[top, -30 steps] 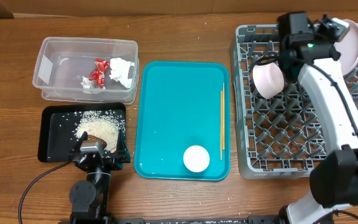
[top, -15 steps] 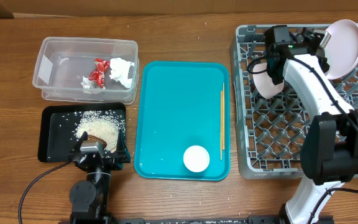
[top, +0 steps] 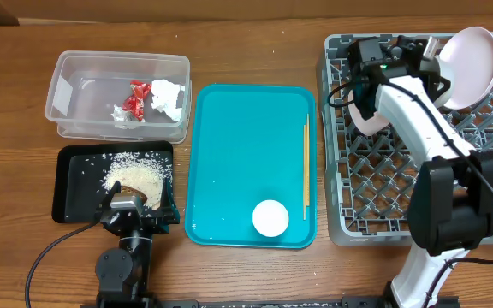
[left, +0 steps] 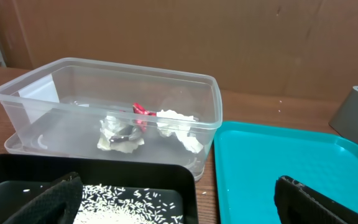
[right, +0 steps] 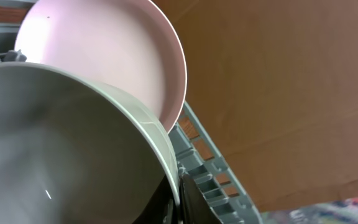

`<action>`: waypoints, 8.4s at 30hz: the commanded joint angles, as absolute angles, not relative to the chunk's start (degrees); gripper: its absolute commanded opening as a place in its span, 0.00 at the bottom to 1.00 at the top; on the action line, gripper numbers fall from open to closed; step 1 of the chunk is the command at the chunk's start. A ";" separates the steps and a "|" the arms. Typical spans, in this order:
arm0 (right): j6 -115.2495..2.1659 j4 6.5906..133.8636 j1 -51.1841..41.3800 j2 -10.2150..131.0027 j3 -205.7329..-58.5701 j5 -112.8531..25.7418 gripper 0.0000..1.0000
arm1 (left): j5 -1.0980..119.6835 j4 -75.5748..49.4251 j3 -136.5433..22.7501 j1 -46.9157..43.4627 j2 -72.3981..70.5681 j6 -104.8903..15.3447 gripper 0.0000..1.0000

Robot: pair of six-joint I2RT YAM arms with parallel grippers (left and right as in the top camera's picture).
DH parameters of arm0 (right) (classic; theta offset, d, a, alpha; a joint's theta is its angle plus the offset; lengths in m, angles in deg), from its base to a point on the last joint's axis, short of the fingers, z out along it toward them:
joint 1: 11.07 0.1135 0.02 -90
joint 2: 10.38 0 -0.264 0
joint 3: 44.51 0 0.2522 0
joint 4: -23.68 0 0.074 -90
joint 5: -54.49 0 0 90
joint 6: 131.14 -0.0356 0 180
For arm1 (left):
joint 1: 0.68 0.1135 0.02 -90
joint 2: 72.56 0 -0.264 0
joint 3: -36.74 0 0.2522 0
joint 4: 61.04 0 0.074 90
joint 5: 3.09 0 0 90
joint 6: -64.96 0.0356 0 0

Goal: Sort waste into correct bins and load items into the dishwasher

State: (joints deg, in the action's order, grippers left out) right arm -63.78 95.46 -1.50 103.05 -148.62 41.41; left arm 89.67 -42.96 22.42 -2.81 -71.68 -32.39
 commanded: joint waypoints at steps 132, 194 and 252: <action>-63.40 81.39 13.29 102.98 -130.68 -38.80 0.41 | 66.51 -44.65 22.66 -2.59 -72.27 -59.95 1.00; -54.22 92.66 19.13 90.00 -139.70 -26.63 0.47 | 66.51 -44.65 22.66 -2.59 -72.27 -59.95 1.00; -48.52 86.26 6.82 84.10 -144.23 -14.67 0.04 | 66.51 -44.65 22.66 -2.57 -72.27 -59.95 1.00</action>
